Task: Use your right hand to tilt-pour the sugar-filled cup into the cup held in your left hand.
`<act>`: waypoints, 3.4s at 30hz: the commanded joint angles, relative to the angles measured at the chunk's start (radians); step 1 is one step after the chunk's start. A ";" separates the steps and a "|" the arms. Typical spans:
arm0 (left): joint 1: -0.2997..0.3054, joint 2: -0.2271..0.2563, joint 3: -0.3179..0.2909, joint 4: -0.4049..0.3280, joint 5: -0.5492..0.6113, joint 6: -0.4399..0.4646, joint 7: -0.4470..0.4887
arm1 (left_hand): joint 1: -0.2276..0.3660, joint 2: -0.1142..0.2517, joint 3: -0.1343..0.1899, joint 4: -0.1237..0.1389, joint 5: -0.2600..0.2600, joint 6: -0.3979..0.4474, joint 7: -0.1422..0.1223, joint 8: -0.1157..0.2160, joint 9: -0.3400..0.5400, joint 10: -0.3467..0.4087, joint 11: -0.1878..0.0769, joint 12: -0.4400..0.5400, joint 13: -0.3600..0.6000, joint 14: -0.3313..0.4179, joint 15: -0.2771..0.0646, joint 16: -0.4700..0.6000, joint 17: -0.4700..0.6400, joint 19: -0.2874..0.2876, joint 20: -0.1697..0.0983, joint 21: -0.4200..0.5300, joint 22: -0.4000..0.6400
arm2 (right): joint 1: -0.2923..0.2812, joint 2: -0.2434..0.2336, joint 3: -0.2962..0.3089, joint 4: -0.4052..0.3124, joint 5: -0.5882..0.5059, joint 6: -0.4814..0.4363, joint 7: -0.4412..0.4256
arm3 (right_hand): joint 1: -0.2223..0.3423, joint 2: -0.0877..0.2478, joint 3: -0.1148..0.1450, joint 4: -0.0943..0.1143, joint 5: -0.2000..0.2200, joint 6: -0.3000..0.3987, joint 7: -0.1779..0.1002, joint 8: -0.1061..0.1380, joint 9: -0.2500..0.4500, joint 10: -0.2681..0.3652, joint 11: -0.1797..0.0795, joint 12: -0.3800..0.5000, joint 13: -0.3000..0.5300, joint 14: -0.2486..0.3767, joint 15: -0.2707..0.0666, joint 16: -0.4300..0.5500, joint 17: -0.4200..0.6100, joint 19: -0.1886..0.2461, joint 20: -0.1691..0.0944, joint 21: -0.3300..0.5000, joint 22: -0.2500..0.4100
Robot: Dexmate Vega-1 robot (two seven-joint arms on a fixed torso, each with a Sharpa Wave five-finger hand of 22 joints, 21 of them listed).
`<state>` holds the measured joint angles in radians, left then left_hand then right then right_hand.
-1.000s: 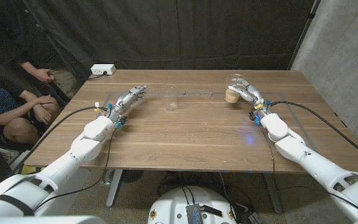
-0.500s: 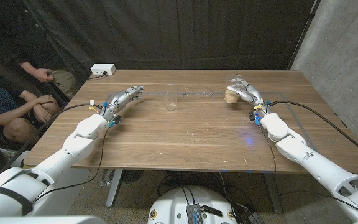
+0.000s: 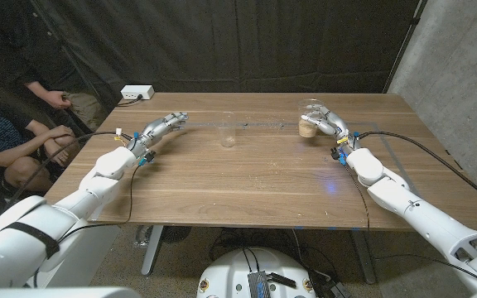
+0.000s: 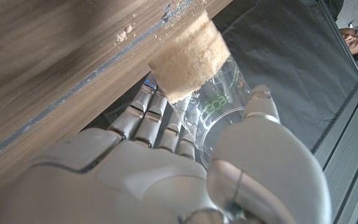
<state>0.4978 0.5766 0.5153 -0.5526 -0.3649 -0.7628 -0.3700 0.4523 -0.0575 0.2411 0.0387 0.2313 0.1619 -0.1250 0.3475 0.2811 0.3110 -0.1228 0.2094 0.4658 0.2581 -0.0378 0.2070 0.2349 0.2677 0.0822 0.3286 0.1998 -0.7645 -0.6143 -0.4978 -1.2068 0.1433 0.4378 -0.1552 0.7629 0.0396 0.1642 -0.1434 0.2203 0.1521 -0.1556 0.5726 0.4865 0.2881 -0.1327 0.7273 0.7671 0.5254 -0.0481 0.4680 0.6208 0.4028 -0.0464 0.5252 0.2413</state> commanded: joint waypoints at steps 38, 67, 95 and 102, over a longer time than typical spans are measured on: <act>-0.083 -0.098 0.292 0.195 0.132 0.006 0.443 | -0.068 -0.063 -0.083 0.026 0.068 -0.007 -0.012 0.007 0.013 -0.008 -0.009 0.018 0.008 -0.016 -0.097 0.014 0.010 0.013 -0.049 -0.011 0.003 | 0.152 0.014 -0.072 0.211 -0.065 0.057 0.056 | 0.000 0.013 0.003 0.010 -0.001 0.036 0.007 0.013 -0.008 0.026 0.001 0.008 0.002 0.030 -0.182 -0.026 -0.007 -0.005 -0.076 0.007 -0.004; -0.082 -0.078 0.322 0.189 0.196 -0.205 0.532 | -0.096 -0.107 -0.138 0.030 0.087 -0.032 0.000 0.003 0.015 -0.031 -0.002 0.012 0.007 -0.034 -0.080 0.006 0.011 -0.014 -0.018 -0.031 0.000 | 0.186 0.010 -0.090 0.250 -0.049 0.078 0.081 | -0.005 0.016 0.003 0.012 -0.002 0.046 0.014 0.018 -0.013 0.033 0.001 0.009 0.005 0.044 -0.182 -0.041 -0.009 -0.005 -0.076 0.007 -0.009; -0.155 -0.077 0.395 0.190 0.237 -0.083 0.478 | -0.099 -0.112 -0.170 0.026 0.099 -0.050 -0.008 0.000 0.016 -0.049 -0.007 0.007 0.007 -0.051 -0.082 0.003 0.010 -0.030 -0.015 -0.043 0.000 | 0.193 0.022 -0.089 0.252 -0.054 0.058 0.065 | -0.007 0.019 0.003 0.013 -0.003 0.052 0.016 0.020 -0.017 0.037 0.001 0.009 0.007 0.053 -0.183 -0.054 -0.008 -0.005 -0.075 0.007 -0.013; -0.165 -0.067 0.416 0.188 0.251 -0.114 0.487 | -0.094 -0.113 -0.175 0.023 0.101 -0.055 -0.010 -0.001 0.016 -0.051 -0.008 0.007 0.007 -0.052 -0.083 0.003 0.010 -0.032 -0.014 -0.045 0.000 | 0.194 0.021 -0.089 0.256 -0.052 0.058 0.066 | -0.008 0.019 0.003 0.013 -0.003 0.055 0.015 0.022 -0.018 0.038 0.001 0.009 0.007 0.054 -0.183 -0.057 -0.008 -0.006 -0.075 0.007 -0.014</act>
<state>0.3552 0.4993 0.8945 -0.3624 -0.1391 -0.8624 0.1067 0.3499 -0.1654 0.0688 0.0617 0.3259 0.1141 -0.1303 0.3485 0.2949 0.2615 -0.1304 0.2163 0.4704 0.2084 -0.0410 0.2090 0.2414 0.2402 0.0666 0.2879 0.1999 -0.5751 -0.5948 -0.5876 -0.9584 0.0908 0.4971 -0.0875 0.7502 0.0497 0.1655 -0.1338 0.2202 0.1984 -0.1411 0.5898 0.4678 0.3181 -0.1341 0.7325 0.7715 0.5686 -0.0555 0.4170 0.6118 0.4029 -0.0463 0.5251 0.2277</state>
